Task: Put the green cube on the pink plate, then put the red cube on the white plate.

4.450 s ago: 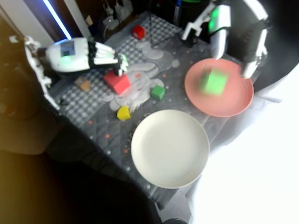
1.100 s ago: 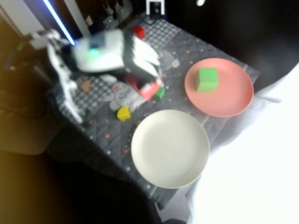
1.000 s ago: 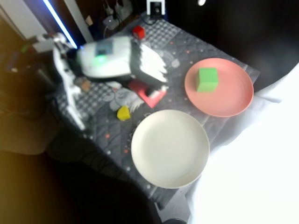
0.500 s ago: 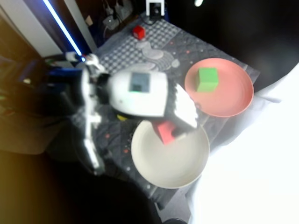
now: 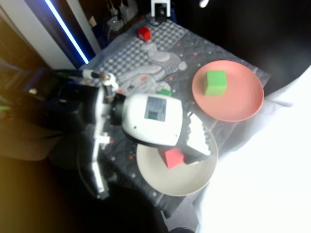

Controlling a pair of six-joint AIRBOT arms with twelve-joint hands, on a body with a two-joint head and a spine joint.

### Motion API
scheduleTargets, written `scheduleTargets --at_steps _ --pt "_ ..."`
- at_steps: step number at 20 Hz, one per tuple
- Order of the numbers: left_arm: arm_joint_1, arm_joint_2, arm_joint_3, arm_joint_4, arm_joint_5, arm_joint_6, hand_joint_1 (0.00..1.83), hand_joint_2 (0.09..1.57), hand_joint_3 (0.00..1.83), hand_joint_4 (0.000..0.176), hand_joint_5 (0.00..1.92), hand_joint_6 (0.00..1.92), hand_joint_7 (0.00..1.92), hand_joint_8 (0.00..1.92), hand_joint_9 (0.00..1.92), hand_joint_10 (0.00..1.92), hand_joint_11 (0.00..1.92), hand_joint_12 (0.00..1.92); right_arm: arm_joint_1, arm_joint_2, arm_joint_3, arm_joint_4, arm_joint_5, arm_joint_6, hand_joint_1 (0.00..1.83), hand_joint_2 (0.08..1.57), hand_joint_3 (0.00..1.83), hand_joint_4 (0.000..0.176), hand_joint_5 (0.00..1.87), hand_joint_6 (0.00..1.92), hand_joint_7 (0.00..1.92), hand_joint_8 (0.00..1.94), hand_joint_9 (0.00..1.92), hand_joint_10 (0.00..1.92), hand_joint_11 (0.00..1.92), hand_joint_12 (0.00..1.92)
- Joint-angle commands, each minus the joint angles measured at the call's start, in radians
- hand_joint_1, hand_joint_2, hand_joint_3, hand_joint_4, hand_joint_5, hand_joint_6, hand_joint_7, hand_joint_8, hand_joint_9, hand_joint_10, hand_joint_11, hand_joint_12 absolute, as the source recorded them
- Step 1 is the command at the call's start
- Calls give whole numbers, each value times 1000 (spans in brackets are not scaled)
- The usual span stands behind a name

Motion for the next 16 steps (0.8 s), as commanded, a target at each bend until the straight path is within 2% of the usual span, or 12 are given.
scheduleTargets --at_steps 1,2,3,5,8,9,10,12,13,14,15,16 --pt "-10 -4 2 43 -108 -6 382 1033 7 71 274 0 192 1 213 0 0 1040 11 9 1 24 -97 -6 1284 1046 0 0 520 359 562 296 462 532 166 1272" --pt "-10 -4 2 42 -109 -6 388 1029 2 72 278 2 188 2 214 1 0 997 10 11 -2 24 -97 -6 1168 1004 0 0 468 118 463 34 384 188 6 1200" --pt "-10 -4 2 42 -109 -6 388 1029 2 72 278 2 188 2 214 1 0 997 9 13 -6 24 -97 -6 1168 1004 0 0 468 118 463 34 384 188 6 1200" --pt "-10 -4 1 39 -111 -6 358 1024 0 63 286 2 201 2 244 7 0 969 9 27 -27 24 -98 -6 1161 966 0 0 381 9 289 1 285 40 0 1005" --pt "-7 -3 0 34 -114 -6 372 1030 1 57 290 2 207 2 251 5 0 977 -6 61 -77 24 -127 -6 1124 958 0 0 374 4 284 2 285 31 0 946" --pt "-6 -3 0 31 -115 -6 354 1024 0 85 277 0 184 2 247 2 0 1073 -18 89 -115 24 -160 -6 1124 959 0 0 371 7 270 6 257 11 0 794" --pt "-5 -2 -1 29 -117 -6 358 1012 0 98 280 2 184 3 244 1 0 1084 -26 114 -150 24 -195 -6 1107 953 0 0 416 21 320 20 302 26 0 968" --pt "-4 -1 -1 25 -123 -6 355 1010 0 101 280 1 184 2 244 0 0 1109 -43 162 -212 24 -268 -6 1081 951 0 0 486 43 363 27 324 31 0 1077" --pt "-4 0 1 16 -137 -6 400 1005 0 104 304 6 191 2 236 3 0 1088 -74 217 -293 24 -361 -6 843 1002 12 0 405 4 324 3 230 11 0 759" --pt "-4 0 1 13 -143 -6 400 1005 0 104 304 6 191 2 236 3 0 1088 -91 238 -324 24 -407 -6 843 1002 12 0 405 4 324 3 230 11 0 759" --pt "-4 1 1 10 -151 -6 405 1004 0 83 331 6 233 4 277 6 0 1167 -113 259 -356 24 -456 -6 859 978 0 0 502 45 453 47 336 74 0 970" --pt "-4 1 1 10 -161 -6 434 996 0 84 342 6 240 3 274 3 0 1134 -151 291 -407 24 -531 -6 892 962 0 0 492 65 454 40 235 336 0 1191"
